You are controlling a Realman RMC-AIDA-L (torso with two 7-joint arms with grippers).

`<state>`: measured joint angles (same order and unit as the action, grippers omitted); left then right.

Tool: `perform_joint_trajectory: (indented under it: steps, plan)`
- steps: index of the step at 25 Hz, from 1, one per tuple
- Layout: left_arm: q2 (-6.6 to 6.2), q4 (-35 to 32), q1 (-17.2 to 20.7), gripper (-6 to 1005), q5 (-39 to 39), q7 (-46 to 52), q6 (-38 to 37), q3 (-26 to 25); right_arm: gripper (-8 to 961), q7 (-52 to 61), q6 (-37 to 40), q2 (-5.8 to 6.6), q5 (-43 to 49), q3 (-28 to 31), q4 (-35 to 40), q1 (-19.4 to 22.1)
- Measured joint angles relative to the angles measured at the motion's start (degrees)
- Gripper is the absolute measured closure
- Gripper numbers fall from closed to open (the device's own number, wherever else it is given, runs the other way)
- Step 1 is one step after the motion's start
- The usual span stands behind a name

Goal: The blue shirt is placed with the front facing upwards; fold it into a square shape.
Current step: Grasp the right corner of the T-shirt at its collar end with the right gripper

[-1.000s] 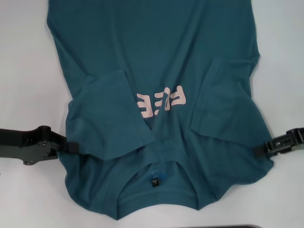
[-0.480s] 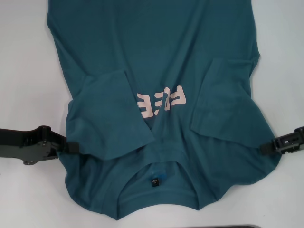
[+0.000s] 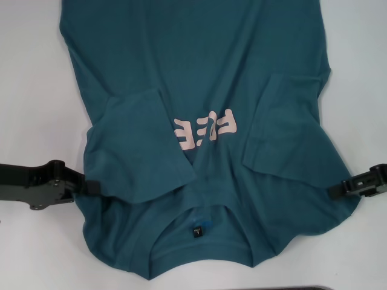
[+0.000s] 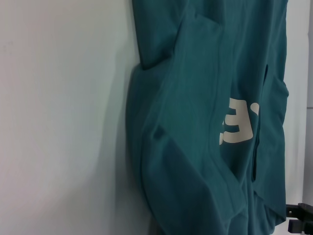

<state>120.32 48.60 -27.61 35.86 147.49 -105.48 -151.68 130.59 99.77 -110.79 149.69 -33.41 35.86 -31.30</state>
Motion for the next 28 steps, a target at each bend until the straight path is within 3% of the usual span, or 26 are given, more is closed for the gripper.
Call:
perform_joint_trajectory:
  steps: [8,17,23,28]
  plan:
    - [0.00,0.00,-0.10,965,0.00,0.05,-0.10,-0.02,246,-0.26,-0.17,-1.15,-0.18,0.04,-0.14,-1.04]
    - [0.00,0.16,-0.42,966,0.00,0.07,-0.47,-0.09,277,0.50,0.60,-0.75,-0.83,1.29,1.06,-0.62]
    - [0.00,0.12,-0.61,965,0.00,0.08,-0.48,-0.11,516,0.97,1.26,-0.98,-0.67,0.99,2.06,-0.48]
    - [0.00,0.09,-0.60,966,0.00,0.08,-0.48,-0.11,622,1.30,1.25,-0.97,-0.58,0.45,2.03,-0.50]
